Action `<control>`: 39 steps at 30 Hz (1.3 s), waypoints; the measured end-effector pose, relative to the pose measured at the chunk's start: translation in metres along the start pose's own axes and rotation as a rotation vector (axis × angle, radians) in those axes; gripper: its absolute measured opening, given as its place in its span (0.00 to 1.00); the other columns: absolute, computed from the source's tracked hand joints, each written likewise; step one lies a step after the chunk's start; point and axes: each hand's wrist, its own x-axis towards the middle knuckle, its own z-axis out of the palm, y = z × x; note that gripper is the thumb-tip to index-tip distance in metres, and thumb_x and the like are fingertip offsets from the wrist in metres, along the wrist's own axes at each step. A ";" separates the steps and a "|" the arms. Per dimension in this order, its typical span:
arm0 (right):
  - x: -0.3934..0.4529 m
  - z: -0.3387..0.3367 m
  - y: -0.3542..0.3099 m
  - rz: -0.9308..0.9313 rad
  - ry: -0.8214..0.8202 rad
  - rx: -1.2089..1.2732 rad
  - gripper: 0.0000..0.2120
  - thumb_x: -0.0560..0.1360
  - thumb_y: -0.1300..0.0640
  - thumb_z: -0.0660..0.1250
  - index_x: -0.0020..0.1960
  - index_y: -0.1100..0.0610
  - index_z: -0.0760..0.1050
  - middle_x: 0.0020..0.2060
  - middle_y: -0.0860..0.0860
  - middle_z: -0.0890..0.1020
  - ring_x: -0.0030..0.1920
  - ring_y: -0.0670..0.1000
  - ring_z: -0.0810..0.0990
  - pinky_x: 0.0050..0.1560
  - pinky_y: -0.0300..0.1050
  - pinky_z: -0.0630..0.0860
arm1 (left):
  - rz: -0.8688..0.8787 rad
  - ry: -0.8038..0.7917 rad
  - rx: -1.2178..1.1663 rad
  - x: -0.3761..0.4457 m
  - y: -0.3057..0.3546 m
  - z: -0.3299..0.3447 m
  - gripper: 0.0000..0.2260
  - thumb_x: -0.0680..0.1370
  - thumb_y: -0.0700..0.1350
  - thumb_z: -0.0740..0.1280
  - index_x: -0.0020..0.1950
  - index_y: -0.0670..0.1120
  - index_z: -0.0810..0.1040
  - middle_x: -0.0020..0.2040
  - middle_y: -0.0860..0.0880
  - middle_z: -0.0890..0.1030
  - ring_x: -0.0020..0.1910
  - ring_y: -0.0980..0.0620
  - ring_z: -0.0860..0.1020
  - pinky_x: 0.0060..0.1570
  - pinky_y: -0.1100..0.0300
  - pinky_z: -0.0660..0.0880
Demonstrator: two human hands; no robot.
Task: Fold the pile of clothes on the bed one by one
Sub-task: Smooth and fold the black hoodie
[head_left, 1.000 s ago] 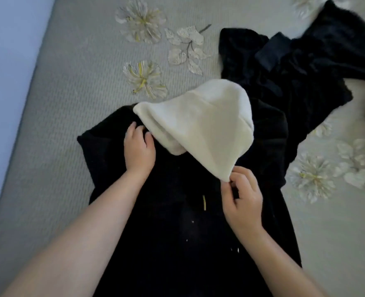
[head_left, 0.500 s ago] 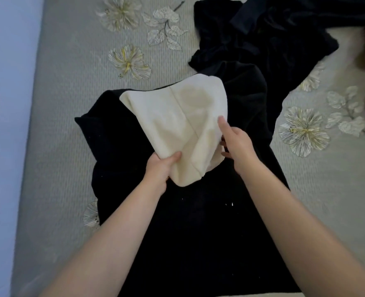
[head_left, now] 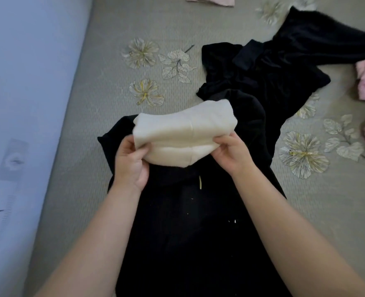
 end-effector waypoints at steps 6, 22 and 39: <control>-0.026 -0.075 0.066 0.188 0.642 -0.915 0.15 0.75 0.66 0.60 0.61 0.63 0.68 0.49 0.58 0.76 0.52 0.58 0.76 0.50 0.49 0.74 | -0.567 0.290 0.530 -0.055 -0.119 -0.038 0.09 0.75 0.34 0.64 0.55 0.39 0.70 0.53 0.40 0.77 0.53 0.45 0.74 0.53 0.56 0.70; -0.062 -0.113 0.101 -0.077 -0.240 -2.093 0.21 0.80 0.55 0.51 0.73 0.57 0.57 0.75 0.52 0.50 0.75 0.51 0.46 0.71 0.54 0.50 | 0.014 -0.468 1.916 -0.072 -0.141 -0.079 0.30 0.78 0.41 0.55 0.75 0.43 0.44 0.76 0.47 0.45 0.75 0.49 0.43 0.72 0.53 0.43; -0.273 -0.236 0.137 -0.193 -0.372 -2.611 0.40 0.46 0.58 0.83 0.58 0.55 0.78 0.57 0.56 0.80 0.56 0.55 0.80 0.52 0.59 0.75 | 0.214 -0.614 2.214 -0.271 -0.213 -0.175 0.47 0.70 0.57 0.69 0.71 0.38 0.39 0.73 0.39 0.40 0.74 0.41 0.45 0.69 0.41 0.49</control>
